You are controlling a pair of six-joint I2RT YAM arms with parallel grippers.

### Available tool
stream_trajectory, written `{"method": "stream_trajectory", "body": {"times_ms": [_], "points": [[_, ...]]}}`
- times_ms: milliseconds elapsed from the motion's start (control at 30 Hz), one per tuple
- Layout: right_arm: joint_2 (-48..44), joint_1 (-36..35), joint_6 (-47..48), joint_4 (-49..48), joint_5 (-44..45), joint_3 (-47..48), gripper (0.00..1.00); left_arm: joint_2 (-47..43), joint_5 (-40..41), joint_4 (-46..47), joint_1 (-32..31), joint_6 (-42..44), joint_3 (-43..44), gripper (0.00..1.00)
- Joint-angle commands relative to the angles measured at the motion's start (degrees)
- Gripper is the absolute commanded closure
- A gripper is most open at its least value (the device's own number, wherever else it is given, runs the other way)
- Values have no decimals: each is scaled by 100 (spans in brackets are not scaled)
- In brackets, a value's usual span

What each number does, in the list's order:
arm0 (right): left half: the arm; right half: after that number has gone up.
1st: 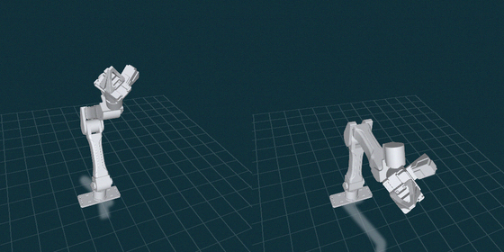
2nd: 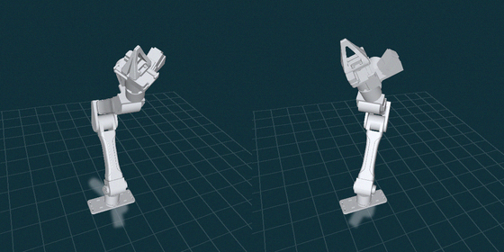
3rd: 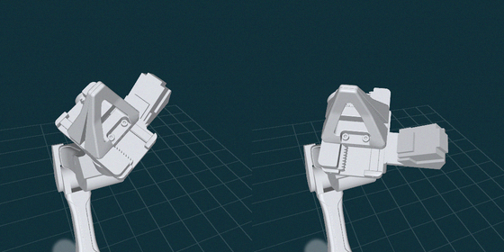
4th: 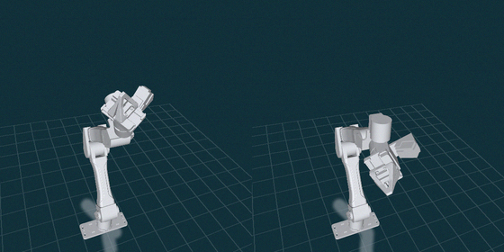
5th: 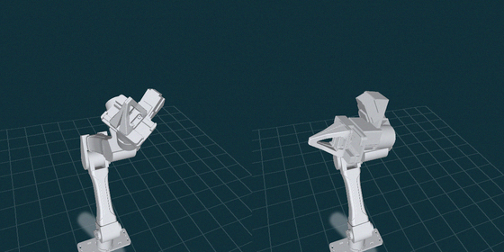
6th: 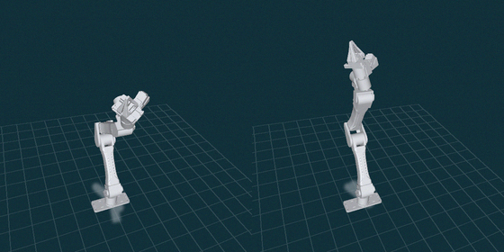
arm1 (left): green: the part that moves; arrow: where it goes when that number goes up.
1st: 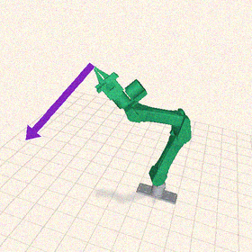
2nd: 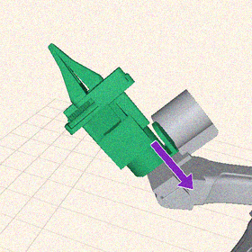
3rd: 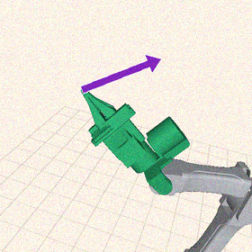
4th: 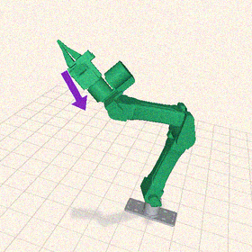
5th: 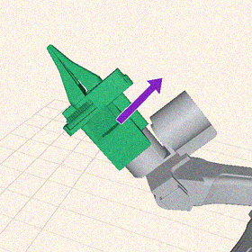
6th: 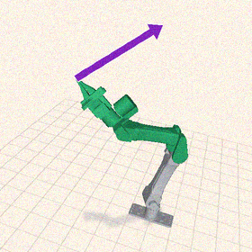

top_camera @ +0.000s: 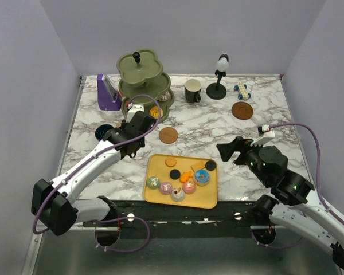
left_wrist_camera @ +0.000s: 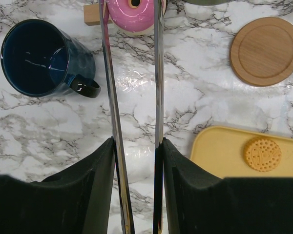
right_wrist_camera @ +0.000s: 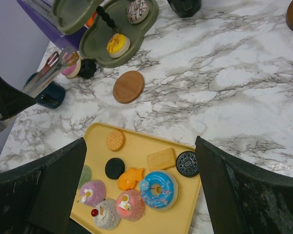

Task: Serve the afternoon tea
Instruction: Place the desert on the desert table.

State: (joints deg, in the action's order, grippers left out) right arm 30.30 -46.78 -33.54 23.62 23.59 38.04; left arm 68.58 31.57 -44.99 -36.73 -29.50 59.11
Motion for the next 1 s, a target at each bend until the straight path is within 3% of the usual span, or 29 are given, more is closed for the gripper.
{"method": "stream_trajectory", "body": {"times_ms": [0,967], "points": [[-38,-24,66,-86,-161,-88,0,284,-165,527,258,323,179,70],[89,-24,83,-103,-214,-97,0,2022,-570,1569,1379,840,1232,72]]}}
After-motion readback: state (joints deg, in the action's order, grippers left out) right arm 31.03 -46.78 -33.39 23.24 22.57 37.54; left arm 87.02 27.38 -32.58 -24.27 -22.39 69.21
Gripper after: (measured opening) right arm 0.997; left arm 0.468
